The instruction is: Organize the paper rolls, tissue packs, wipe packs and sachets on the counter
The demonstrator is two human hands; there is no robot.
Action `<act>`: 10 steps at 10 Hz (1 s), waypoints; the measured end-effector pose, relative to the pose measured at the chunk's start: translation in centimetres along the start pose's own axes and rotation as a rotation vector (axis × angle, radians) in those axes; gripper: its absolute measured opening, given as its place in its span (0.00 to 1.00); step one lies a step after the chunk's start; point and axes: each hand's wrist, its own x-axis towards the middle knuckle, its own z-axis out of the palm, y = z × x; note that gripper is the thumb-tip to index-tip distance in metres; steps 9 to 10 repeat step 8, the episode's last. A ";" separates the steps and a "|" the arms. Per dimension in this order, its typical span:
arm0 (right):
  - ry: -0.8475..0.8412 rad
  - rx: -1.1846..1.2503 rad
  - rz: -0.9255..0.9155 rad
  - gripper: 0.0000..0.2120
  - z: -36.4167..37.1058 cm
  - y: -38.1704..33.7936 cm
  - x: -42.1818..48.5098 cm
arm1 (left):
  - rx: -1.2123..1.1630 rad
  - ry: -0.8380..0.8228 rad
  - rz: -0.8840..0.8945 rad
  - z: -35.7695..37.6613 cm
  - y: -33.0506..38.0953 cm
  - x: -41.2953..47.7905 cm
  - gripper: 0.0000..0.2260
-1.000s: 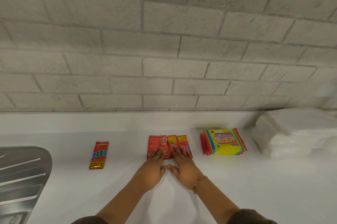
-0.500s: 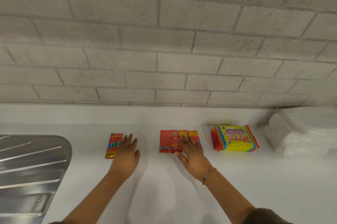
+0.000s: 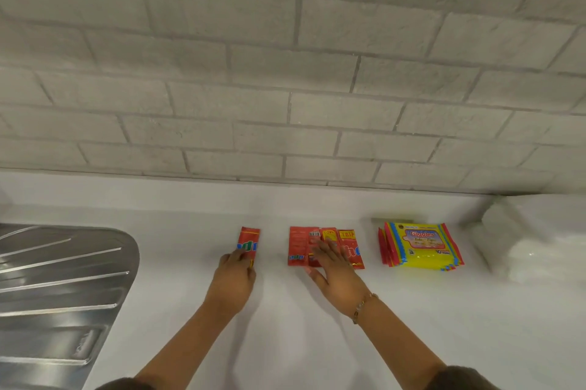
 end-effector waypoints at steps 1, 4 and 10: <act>-0.002 -0.001 0.021 0.27 -0.4 0.5 -0.3 | 0.010 -0.024 0.066 0.8 2.6 0.8 0.20; 0.005 0.006 0.042 0.26 -0.9 1.5 -1.2 | -0.057 -0.070 0.120 2.1 5.4 1.4 0.18; 0.014 -0.058 -0.031 0.26 -5.5 1.3 -0.4 | -0.124 -0.075 0.324 -4.4 5.6 2.7 0.19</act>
